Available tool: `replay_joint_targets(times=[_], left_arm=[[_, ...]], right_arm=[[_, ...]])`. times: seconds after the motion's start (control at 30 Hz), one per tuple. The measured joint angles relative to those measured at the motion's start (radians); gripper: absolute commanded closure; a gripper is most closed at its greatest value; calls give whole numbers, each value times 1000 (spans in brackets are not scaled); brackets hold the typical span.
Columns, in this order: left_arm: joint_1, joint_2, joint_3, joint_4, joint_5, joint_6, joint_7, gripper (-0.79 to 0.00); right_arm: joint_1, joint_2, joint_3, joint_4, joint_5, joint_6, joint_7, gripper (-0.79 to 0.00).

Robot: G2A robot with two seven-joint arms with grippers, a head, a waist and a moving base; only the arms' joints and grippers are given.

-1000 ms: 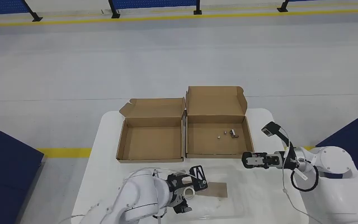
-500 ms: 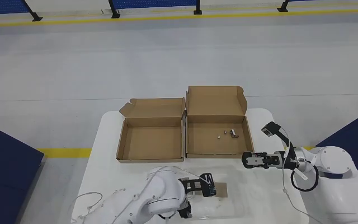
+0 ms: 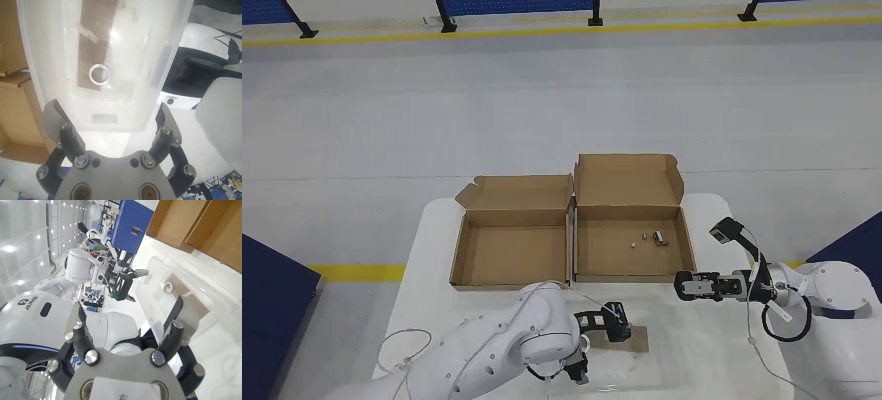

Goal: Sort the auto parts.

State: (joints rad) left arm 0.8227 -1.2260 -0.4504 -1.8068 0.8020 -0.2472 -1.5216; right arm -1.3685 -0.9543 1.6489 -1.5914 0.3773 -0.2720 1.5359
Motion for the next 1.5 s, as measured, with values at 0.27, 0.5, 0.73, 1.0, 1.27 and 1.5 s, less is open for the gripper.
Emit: replay_joint_targets(times=[0.27,0.5,0.73,1.0,1.27,1.5], left_arm=[[-57,-45,64,106,-9,-46,18,-785],[-111,-104,127,233,-17,-51,42,-785],[-132,-144,158,306,-25,-63,66,-785],[-133,-144,159,306,-23,-62,63,-785],[-113,-152,167,365,15,-85,134,-785],[-117,-173,174,415,20,-88,156,-785]], right_arm=[[0,0,0,0,0,0,0,-785],[0,0,0,0,0,0,0,-785],[0,0,0,0,0,0,0,-785],[0,0,0,0,0,0,0,-785],[0,0,0,0,0,0,0,-785],[0,0,0,0,0,0,0,-785]])
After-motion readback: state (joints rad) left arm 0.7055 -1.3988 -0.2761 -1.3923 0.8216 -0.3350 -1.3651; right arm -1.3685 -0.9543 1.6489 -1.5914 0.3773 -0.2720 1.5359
